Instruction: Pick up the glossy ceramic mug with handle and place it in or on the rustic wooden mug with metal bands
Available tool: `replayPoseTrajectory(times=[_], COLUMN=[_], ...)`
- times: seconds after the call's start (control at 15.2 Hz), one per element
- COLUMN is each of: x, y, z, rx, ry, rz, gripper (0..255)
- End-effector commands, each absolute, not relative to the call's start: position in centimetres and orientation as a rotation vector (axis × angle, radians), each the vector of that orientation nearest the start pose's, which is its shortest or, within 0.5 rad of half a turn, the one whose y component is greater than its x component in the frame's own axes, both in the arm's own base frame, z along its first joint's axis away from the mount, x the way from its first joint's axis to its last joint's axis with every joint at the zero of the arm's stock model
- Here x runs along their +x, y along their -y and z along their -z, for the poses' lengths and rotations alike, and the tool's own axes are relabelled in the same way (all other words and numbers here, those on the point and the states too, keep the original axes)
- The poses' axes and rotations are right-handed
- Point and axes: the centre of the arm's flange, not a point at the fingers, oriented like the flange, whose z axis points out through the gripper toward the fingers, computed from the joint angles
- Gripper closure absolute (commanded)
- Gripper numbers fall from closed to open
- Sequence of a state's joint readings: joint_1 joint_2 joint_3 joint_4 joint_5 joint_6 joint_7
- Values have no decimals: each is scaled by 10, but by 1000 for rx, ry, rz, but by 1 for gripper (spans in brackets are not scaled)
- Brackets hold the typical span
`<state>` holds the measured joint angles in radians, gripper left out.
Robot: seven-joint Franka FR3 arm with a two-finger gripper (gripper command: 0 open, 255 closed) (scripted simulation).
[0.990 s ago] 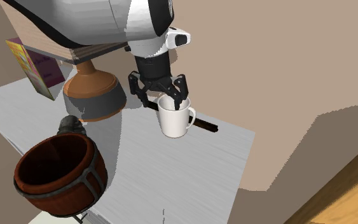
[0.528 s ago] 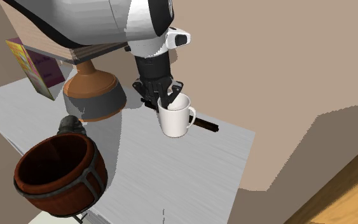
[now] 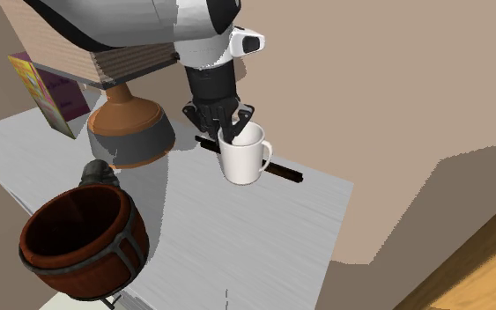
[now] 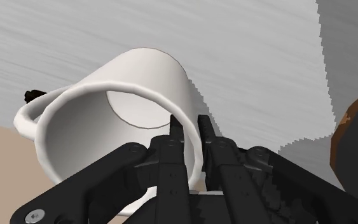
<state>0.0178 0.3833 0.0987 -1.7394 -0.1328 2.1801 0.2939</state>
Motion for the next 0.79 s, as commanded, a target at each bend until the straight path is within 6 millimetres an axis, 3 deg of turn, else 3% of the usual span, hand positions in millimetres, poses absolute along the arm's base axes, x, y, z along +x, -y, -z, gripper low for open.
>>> replayPoseTrajectory(times=[0.0,0.73], x=[655,655], y=[-66,-66], z=[-374,-432], rx=[-3195,-3195], ry=[-180,-180], rz=[119,119], gripper=[255,255])
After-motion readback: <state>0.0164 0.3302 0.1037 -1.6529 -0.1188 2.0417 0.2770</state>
